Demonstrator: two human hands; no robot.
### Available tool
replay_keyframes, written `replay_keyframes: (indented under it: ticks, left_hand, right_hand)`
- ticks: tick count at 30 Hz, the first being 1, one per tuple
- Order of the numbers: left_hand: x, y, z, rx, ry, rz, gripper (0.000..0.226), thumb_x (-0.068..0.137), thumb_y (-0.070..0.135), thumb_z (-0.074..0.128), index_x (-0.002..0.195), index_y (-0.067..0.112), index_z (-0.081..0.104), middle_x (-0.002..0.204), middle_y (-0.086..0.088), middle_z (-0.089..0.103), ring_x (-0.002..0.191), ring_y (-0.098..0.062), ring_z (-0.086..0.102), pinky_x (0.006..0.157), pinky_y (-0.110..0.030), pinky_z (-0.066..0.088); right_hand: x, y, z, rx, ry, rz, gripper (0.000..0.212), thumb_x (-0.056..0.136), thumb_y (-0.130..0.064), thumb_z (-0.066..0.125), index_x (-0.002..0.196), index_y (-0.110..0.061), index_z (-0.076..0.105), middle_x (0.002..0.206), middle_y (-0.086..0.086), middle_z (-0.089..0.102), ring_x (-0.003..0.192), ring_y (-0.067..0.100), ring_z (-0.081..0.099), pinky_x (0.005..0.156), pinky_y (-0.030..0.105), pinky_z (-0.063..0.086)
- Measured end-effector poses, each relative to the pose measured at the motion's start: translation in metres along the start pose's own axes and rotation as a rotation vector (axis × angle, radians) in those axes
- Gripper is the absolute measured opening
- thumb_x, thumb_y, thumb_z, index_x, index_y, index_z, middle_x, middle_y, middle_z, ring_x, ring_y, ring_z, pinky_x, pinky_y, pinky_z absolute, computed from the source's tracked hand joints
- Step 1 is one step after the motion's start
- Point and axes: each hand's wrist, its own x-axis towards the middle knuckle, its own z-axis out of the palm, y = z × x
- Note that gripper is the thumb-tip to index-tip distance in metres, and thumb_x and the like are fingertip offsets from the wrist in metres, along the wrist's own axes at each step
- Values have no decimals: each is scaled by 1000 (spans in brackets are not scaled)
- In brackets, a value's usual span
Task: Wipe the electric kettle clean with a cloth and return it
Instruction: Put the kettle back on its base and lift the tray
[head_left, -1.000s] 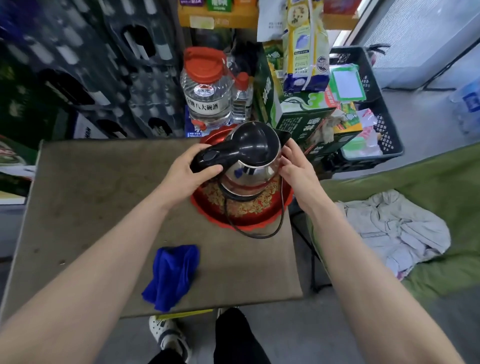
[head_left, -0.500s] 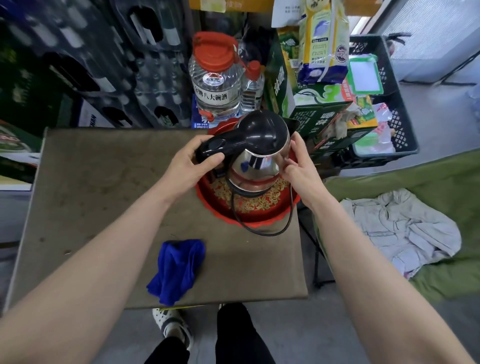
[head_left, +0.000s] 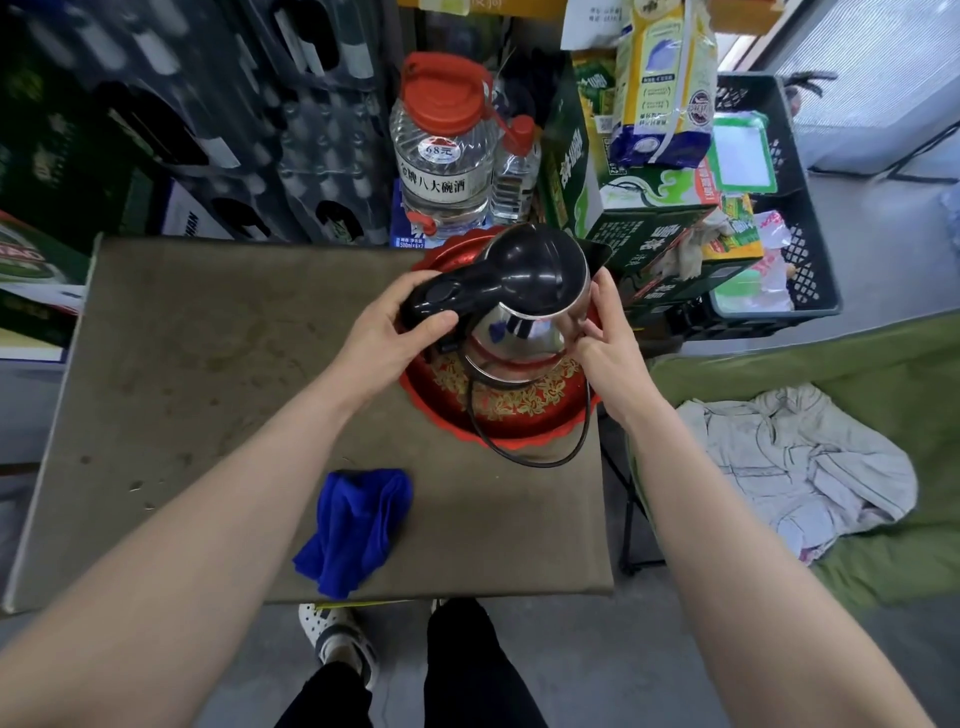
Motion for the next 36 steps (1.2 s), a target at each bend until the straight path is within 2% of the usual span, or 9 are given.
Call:
replay_keyframes:
  ticks: [5, 9, 14, 18, 21, 24, 28, 32, 36]
  left_hand:
    - [1, 0, 2, 37, -9, -39, 44, 80, 54, 65, 122, 42, 56, 106, 26, 66, 108, -2, 62, 102, -43, 50]
    - [-12, 4, 9, 110, -84, -14, 53, 85, 61, 54, 136, 46, 46, 129, 25, 58, 125, -3, 53, 109, -47, 43]
    - [-34, 11, 26, 158, -257, -45, 64, 98, 52, 40, 146, 62, 0, 165, 17, 6, 153, -12, 9, 122, -52, 20]
    - [-42, 25, 40, -166, -299, -141, 54, 107, 31, 32, 145, 64, 11, 147, 21, 44, 131, -14, 53, 103, -40, 50]
    - [-33, 33, 43, -127, -243, -159, 52, 105, 9, 32, 150, 35, 31, 119, 8, 63, 104, -17, 68, 86, -25, 57]
    - [-28, 36, 42, 67, -235, -97, 49, 101, 1, 37, 144, 24, 46, 108, 6, 68, 104, -19, 70, 90, -30, 58]
    - [-16, 35, 31, 272, 171, 78, 39, 92, 8, 57, 125, 29, 60, 110, 7, 66, 93, -6, 70, 93, -41, 57]
    - [14, 34, 19, 337, 42, -10, 94, 81, 21, 77, 155, 27, 19, 159, -2, 27, 141, -17, 37, 114, -46, 39]
    - [36, 41, 27, 394, -138, -13, 120, 71, 31, 85, 157, 27, 1, 167, 0, 12, 152, -19, 18, 121, -47, 25]
  right_hand:
    - [14, -8, -2, -27, -43, -6, 90, 89, 21, 33, 158, -36, 16, 166, -6, 22, 136, 3, 35, 98, 5, 42]
    - [10, -5, -1, -22, -51, -33, 92, 85, 21, 33, 155, -39, 25, 157, -5, 40, 131, -4, 47, 113, 21, 40]
    - [-25, 6, 17, 18, 36, -142, 81, 86, 5, 47, 156, -30, 25, 151, -4, 45, 136, 5, 47, 118, 41, 39]
    - [-51, 8, 32, 36, 30, -282, 70, 93, -29, 61, 155, -30, 28, 153, 1, 43, 141, 17, 44, 117, 50, 36]
    - [-60, 6, 44, -166, 62, -295, 102, 79, -56, 77, 157, -31, 16, 163, -1, 27, 151, 18, 28, 119, 46, 34]
    - [-59, -3, 51, -243, 238, -315, 95, 78, -39, 82, 154, -28, 26, 157, -6, 36, 144, 10, 36, 110, 29, 38]
    - [-50, -9, 30, -297, 248, -357, 73, 85, -16, 75, 148, -30, 40, 144, -7, 52, 129, 8, 48, 105, 24, 40]
    - [-39, -20, -16, -360, 63, -215, 69, 88, -16, 73, 144, -39, 41, 124, -8, 64, 111, 11, 56, 94, 25, 42]
    - [-20, -23, -46, -485, -50, -178, 67, 88, -14, 73, 143, -37, 43, 117, -6, 62, 108, 15, 56, 90, 23, 39]
